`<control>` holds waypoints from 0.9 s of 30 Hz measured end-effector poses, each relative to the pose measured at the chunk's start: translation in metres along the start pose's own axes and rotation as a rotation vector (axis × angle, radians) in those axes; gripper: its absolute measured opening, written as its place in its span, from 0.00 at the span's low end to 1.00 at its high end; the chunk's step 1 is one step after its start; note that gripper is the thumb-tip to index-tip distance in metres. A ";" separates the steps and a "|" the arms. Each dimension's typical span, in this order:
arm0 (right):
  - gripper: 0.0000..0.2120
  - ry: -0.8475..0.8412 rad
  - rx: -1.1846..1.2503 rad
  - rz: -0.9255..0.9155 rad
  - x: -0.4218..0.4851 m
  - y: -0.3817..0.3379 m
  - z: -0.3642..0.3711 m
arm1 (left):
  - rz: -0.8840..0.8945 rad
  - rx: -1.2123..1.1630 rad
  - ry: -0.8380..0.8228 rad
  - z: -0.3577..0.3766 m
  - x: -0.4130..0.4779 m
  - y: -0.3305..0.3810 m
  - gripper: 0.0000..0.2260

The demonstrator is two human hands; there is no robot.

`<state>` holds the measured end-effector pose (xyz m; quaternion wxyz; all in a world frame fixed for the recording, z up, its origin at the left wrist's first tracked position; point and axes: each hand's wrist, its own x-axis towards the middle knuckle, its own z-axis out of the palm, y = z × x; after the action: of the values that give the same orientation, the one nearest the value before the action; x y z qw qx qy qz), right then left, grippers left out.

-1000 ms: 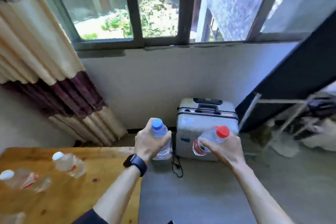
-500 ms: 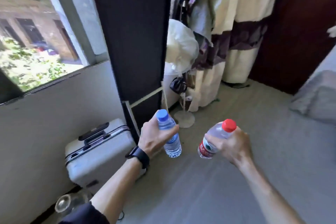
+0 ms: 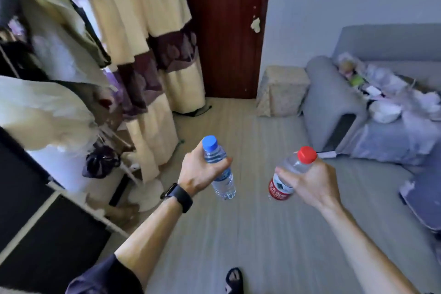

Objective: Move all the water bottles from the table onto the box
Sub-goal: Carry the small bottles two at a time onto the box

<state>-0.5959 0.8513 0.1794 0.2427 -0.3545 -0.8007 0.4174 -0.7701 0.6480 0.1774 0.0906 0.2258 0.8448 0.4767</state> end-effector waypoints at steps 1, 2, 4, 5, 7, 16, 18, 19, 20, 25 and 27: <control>0.19 0.017 -0.005 0.013 0.021 0.004 -0.004 | 0.011 -0.002 -0.025 0.013 0.023 0.006 0.16; 0.20 0.034 -0.010 0.029 0.042 0.008 -0.009 | 0.021 -0.001 -0.050 0.025 0.048 0.012 0.16; 0.20 0.080 -0.020 0.065 0.081 0.015 -0.018 | 0.040 -0.005 -0.094 0.048 0.094 0.024 0.15; 0.20 0.110 -0.027 0.079 0.100 0.019 -0.022 | 0.050 -0.009 -0.114 0.059 0.116 0.030 0.16; 0.19 0.152 -0.054 0.098 0.138 0.030 -0.032 | 0.064 -0.008 -0.150 0.082 0.163 0.043 0.17; 0.17 0.195 -0.064 0.164 0.311 0.070 -0.052 | 0.089 0.023 -0.256 0.193 0.341 0.088 0.19; 0.17 0.206 -0.070 0.142 0.361 0.077 -0.055 | 0.090 0.024 -0.251 0.218 0.377 0.098 0.19; 0.18 0.205 -0.075 0.127 0.385 0.081 -0.057 | 0.095 0.026 -0.244 0.230 0.395 0.103 0.19; 0.20 0.199 -0.079 0.123 0.409 0.084 -0.059 | 0.092 0.027 -0.237 0.241 0.412 0.108 0.19; 0.22 0.158 0.004 0.163 0.533 0.099 -0.075 | 0.057 0.029 -0.208 0.285 0.496 0.138 0.21; 0.21 0.124 0.020 0.179 0.580 0.103 -0.075 | 0.043 -0.001 -0.183 0.301 0.528 0.145 0.21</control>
<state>-0.8723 1.3764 0.1867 0.2568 -0.4474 -0.7452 0.4226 -1.0818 1.1888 0.1734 0.1574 0.2866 0.8275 0.4564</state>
